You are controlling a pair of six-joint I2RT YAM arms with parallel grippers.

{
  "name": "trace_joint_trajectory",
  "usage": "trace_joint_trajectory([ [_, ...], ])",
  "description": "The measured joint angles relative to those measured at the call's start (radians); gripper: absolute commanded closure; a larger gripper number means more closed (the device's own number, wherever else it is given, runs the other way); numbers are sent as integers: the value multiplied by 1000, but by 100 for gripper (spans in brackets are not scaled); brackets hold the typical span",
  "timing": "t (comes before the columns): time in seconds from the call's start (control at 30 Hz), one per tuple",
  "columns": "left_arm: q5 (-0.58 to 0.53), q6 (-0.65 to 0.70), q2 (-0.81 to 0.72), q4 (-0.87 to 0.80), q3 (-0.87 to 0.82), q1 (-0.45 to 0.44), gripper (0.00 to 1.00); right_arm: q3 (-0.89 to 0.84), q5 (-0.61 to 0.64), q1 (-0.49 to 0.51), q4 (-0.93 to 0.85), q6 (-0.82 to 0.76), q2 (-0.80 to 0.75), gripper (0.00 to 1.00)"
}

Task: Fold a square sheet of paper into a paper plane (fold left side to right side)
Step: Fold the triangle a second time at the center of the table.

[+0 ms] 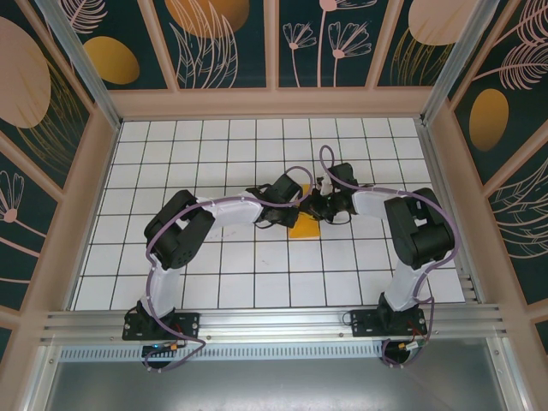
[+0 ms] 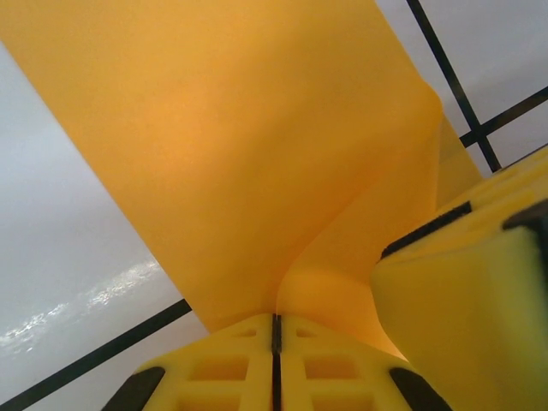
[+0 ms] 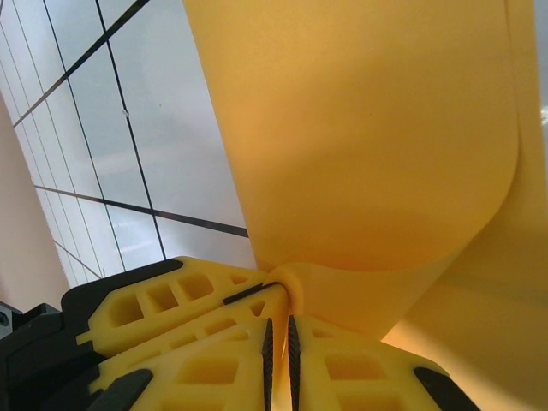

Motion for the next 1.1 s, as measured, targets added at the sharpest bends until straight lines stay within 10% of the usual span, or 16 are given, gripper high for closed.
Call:
trace_joint_trajectory([
  [1.1,3,-2,2,7,0,0,80,24,109,5,-93,-57,35,83],
])
